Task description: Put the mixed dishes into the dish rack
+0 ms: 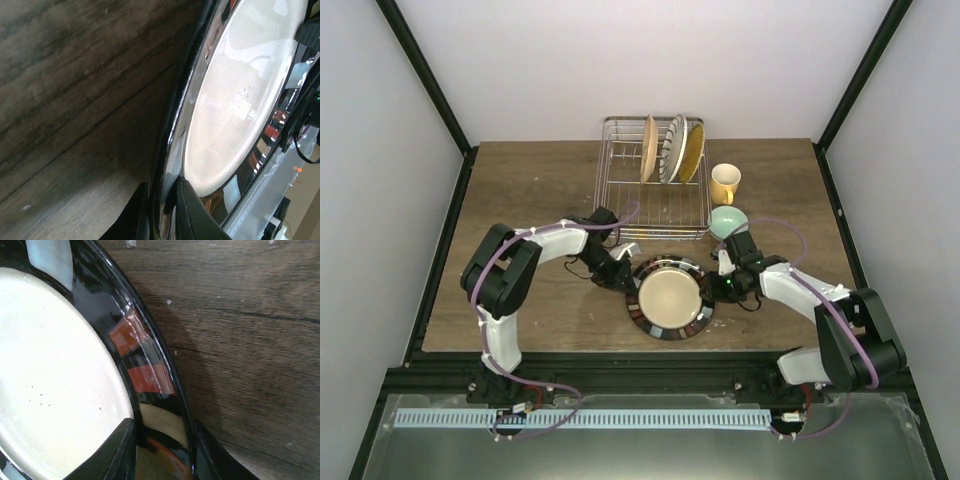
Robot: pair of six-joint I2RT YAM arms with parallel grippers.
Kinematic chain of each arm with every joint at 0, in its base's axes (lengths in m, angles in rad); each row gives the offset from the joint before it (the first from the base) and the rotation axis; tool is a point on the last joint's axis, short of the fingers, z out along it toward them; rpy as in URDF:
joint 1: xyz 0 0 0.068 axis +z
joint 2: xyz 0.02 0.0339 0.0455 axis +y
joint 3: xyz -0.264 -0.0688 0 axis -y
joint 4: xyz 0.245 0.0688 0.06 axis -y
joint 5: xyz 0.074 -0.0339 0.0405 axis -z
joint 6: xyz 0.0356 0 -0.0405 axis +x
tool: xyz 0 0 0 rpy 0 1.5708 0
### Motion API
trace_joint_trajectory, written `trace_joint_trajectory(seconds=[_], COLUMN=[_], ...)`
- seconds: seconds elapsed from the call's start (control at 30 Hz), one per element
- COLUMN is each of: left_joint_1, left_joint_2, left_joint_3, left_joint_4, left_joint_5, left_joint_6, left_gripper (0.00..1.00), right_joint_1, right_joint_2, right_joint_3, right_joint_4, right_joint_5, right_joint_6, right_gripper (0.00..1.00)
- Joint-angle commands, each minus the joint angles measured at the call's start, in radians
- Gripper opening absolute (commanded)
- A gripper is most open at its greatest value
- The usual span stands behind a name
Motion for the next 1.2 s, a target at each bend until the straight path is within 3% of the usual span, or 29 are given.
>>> trace_joint_trajectory(seconds=[0.0,0.4,0.6,0.83,1.17], left_joint_1=[-0.121,-0.119,-0.113,-0.096,-0.051], left_joint_2=[-0.044,-0.225,-0.305,-0.332,-0.297], left_joint_3=[-0.021,-0.043,-0.072,-0.108,-0.127], left_joint_4=[0.107,0.103,0.124,0.149,0.141], left_joint_5=[-0.006,0.003,0.004,0.041,0.074], left_joint_6=[0.078,0.056,0.058,0.08,0.111], left_gripper=[0.0,0.0,0.0,0.0,0.0], right_joint_1=[0.053,0.053,0.053,0.053,0.037], right_joint_2=[0.043,0.085,0.083,0.083,0.056], right_joint_3=[0.032,0.072,0.002,-0.036,-0.174], right_joint_4=[0.064,0.146,0.278,0.347,0.57], right_joint_5=[-0.129,-0.251,-0.374,-0.378,-0.428], right_joint_6=[-0.062,-0.121,-0.11,-0.097,-0.056], right_gripper=[0.11,0.14,0.45,0.6,0.61])
